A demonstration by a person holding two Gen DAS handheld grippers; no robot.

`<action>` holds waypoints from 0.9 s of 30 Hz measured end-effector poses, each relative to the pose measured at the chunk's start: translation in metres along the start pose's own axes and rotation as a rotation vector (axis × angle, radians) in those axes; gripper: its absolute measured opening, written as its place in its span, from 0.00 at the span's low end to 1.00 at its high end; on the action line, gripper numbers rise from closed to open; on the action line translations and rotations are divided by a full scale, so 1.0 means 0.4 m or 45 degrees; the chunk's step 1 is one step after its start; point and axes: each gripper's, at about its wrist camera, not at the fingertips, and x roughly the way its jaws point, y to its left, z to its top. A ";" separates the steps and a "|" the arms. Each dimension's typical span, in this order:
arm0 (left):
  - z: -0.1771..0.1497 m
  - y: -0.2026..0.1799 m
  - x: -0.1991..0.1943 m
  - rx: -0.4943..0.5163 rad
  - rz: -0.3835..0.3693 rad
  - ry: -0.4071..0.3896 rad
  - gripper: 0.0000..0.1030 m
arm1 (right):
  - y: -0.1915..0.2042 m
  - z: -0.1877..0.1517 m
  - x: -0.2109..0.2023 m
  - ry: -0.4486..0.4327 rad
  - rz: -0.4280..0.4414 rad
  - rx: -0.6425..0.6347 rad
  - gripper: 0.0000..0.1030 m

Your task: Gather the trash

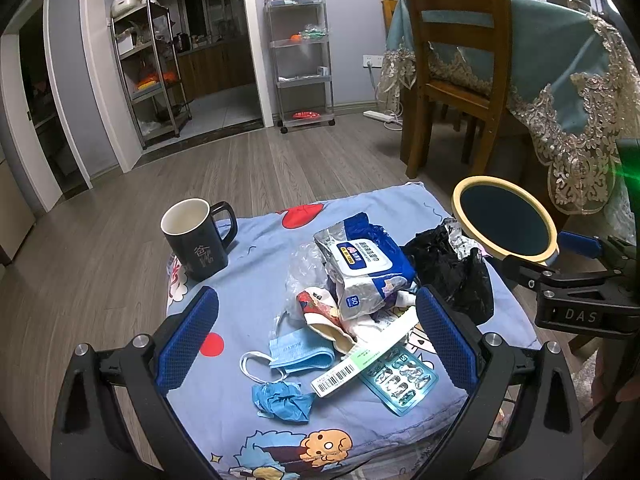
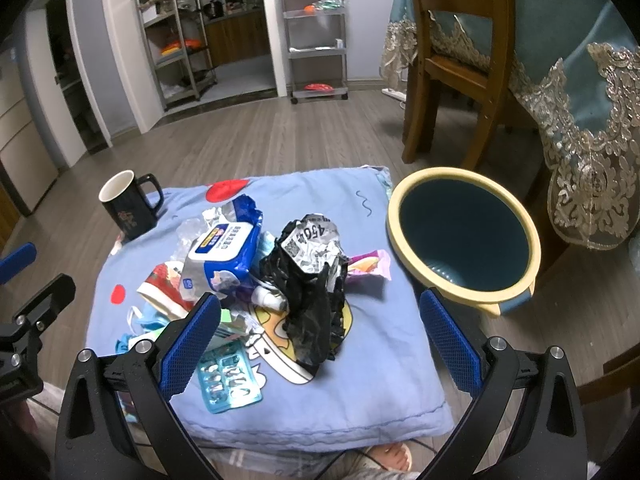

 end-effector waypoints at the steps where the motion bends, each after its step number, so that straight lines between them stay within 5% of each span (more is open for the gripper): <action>1: -0.001 0.000 0.000 -0.001 -0.001 0.000 0.94 | -0.002 0.000 0.000 0.001 0.000 0.000 0.96; 27: -0.008 -0.001 0.007 -0.005 -0.004 0.006 0.94 | 0.000 0.002 0.000 0.007 -0.010 -0.003 0.96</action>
